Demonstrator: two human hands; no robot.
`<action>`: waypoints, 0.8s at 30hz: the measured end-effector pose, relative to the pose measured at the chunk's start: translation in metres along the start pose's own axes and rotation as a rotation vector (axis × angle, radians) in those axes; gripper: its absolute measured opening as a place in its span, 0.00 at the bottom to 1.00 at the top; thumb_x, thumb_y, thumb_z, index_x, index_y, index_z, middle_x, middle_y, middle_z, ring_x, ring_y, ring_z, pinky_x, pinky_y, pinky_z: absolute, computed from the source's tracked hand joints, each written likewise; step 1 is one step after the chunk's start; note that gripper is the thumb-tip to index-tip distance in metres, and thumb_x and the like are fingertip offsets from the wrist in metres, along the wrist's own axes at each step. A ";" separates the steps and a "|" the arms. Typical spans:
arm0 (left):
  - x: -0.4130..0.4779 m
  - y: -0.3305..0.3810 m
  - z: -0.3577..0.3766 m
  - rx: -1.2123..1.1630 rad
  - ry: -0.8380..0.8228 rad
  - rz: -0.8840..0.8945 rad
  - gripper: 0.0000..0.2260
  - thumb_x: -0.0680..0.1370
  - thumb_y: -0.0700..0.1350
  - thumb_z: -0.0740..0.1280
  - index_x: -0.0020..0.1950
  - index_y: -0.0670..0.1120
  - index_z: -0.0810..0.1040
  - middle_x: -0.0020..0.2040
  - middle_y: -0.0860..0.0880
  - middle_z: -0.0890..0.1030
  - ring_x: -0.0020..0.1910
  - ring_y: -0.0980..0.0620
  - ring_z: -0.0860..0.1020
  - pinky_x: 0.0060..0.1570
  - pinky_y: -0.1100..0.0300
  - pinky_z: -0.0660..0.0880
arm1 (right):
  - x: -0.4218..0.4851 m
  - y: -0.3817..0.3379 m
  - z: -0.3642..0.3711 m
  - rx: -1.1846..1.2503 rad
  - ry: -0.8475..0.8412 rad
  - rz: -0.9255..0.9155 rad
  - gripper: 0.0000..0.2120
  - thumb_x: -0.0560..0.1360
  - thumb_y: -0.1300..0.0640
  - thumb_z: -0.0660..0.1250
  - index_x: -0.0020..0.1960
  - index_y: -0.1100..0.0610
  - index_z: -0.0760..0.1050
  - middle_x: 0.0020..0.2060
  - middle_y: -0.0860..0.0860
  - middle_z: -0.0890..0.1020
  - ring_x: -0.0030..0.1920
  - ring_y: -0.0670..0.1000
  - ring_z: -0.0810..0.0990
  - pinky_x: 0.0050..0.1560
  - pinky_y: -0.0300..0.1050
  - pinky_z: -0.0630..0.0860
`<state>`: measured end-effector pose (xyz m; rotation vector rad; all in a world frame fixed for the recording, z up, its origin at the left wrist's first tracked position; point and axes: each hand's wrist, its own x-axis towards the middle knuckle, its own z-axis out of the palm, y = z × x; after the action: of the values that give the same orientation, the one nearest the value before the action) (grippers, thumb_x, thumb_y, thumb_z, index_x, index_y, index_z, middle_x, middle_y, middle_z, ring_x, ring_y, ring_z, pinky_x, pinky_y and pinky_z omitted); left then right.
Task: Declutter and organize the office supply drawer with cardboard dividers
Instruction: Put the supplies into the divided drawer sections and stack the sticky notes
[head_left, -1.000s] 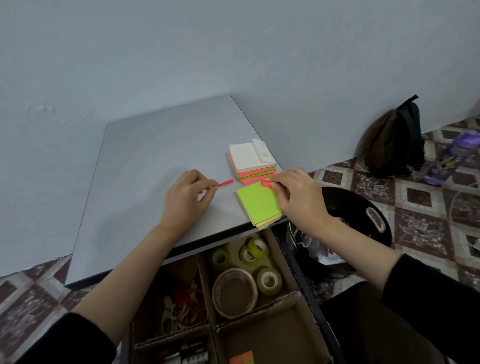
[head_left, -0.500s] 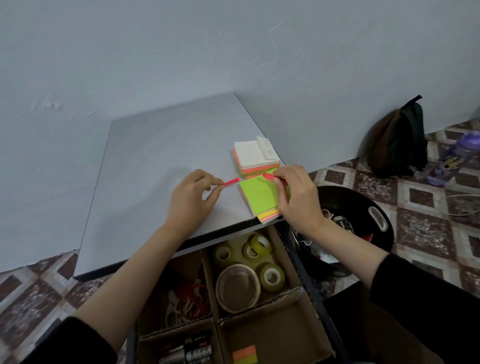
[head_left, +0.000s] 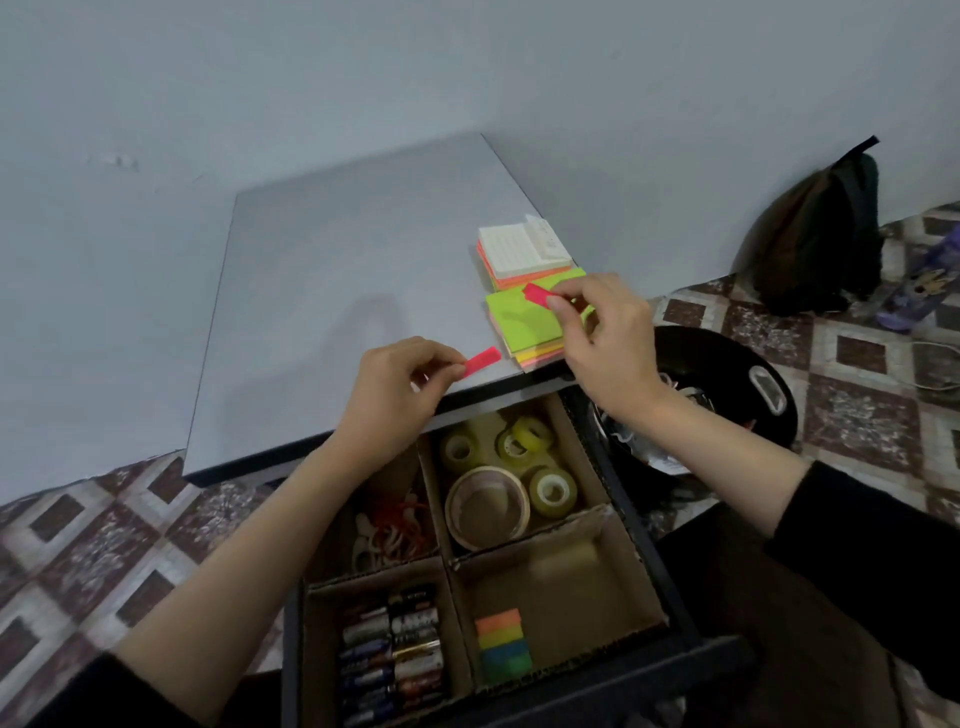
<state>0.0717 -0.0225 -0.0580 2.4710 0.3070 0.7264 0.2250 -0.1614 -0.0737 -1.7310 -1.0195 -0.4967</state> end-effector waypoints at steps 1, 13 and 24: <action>-0.009 0.006 -0.002 -0.018 -0.024 -0.032 0.03 0.73 0.39 0.70 0.45 0.44 0.83 0.39 0.55 0.80 0.39 0.61 0.77 0.39 0.73 0.71 | -0.006 -0.007 -0.005 0.043 -0.029 0.039 0.06 0.75 0.62 0.65 0.44 0.65 0.79 0.36 0.50 0.78 0.35 0.42 0.72 0.37 0.31 0.65; -0.134 0.009 0.011 -0.076 -0.202 -0.259 0.05 0.73 0.39 0.70 0.48 0.47 0.81 0.41 0.60 0.78 0.43 0.64 0.78 0.41 0.74 0.72 | -0.140 -0.029 -0.028 0.112 -0.969 0.390 0.04 0.72 0.61 0.71 0.45 0.60 0.84 0.36 0.49 0.82 0.34 0.46 0.78 0.39 0.36 0.74; -0.130 -0.023 0.024 -0.081 -0.230 -0.396 0.06 0.74 0.41 0.68 0.49 0.48 0.80 0.41 0.56 0.79 0.42 0.60 0.78 0.43 0.70 0.74 | -0.176 -0.028 0.030 -0.068 -1.114 -0.077 0.06 0.70 0.63 0.67 0.44 0.61 0.82 0.40 0.56 0.84 0.41 0.58 0.82 0.39 0.50 0.79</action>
<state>-0.0244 -0.0604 -0.1443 2.2878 0.6407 0.2817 0.1002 -0.2013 -0.1983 -2.0352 -1.8348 0.4885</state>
